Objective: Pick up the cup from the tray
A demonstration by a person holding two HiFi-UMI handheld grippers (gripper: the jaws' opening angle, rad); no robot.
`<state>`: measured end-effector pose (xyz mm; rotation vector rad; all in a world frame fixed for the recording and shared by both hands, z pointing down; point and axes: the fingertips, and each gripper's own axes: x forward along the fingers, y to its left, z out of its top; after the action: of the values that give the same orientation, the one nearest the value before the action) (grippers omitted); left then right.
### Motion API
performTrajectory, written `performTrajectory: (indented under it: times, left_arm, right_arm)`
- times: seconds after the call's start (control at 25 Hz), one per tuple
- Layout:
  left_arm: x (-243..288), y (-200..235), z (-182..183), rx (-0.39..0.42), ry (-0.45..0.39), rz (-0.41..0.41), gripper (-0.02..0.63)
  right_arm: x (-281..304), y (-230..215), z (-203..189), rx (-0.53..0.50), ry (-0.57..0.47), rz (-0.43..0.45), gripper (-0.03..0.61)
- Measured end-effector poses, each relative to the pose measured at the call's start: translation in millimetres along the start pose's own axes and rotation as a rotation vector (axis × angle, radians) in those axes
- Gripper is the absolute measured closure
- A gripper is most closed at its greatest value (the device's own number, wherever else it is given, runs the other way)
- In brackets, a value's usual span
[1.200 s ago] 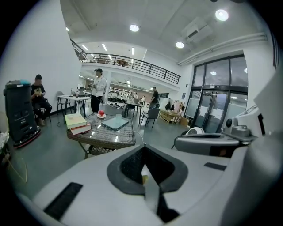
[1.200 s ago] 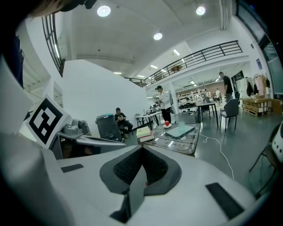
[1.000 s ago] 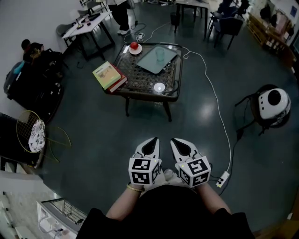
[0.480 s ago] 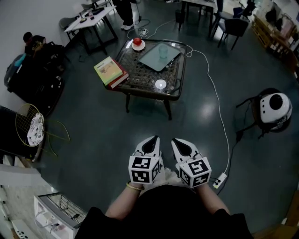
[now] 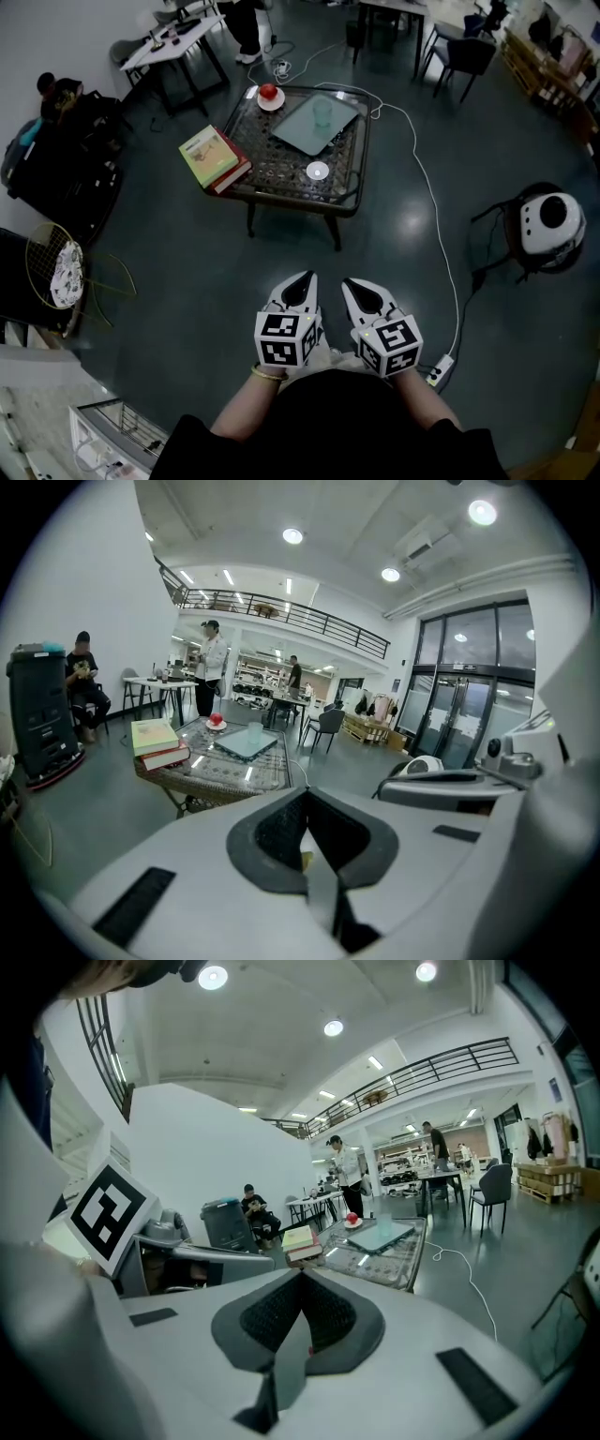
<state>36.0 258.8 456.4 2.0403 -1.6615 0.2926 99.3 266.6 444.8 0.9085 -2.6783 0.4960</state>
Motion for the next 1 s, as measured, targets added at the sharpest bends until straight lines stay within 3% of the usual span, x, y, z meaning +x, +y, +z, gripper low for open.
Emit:
performTrajectory:
  times: [0.4, 1.0]
  left_arm:
    - [52, 31, 44, 0.034, 0.003, -0.017, 0.604]
    - [117, 89, 94, 0.023, 0.042, -0.034, 0.604]
  right_arm:
    - [54, -38, 35, 0.005, -0.009, -0.034, 0.574]
    - [141, -73, 76, 0.011, 0.039, -0.045, 0.574]
